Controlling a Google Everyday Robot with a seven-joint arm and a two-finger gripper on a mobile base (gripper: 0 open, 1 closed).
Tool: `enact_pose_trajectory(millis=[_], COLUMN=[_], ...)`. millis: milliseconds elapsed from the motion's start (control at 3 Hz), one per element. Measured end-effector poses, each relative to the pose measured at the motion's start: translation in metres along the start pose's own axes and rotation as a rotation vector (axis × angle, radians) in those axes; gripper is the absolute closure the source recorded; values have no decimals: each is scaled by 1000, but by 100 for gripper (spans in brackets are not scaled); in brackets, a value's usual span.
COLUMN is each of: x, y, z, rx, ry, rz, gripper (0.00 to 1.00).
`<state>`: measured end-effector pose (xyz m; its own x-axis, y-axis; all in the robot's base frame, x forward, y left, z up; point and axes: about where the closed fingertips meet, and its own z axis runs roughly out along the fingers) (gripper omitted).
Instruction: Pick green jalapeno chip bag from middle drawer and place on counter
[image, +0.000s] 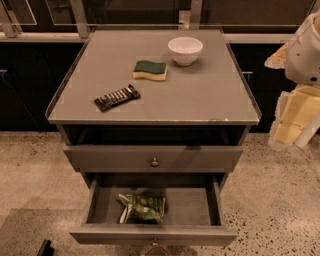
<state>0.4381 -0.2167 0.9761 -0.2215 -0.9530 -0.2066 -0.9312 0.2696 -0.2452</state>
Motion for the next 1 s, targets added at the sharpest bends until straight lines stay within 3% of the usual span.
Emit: enact_pose_trajectory(millis=[333, 667, 1000], x=[0, -2, -14], y=[0, 2, 35], z=[0, 1, 7], rx=[0, 33, 69], ry=[0, -8, -88], rz=[0, 9, -22], gripper=[0, 0, 0])
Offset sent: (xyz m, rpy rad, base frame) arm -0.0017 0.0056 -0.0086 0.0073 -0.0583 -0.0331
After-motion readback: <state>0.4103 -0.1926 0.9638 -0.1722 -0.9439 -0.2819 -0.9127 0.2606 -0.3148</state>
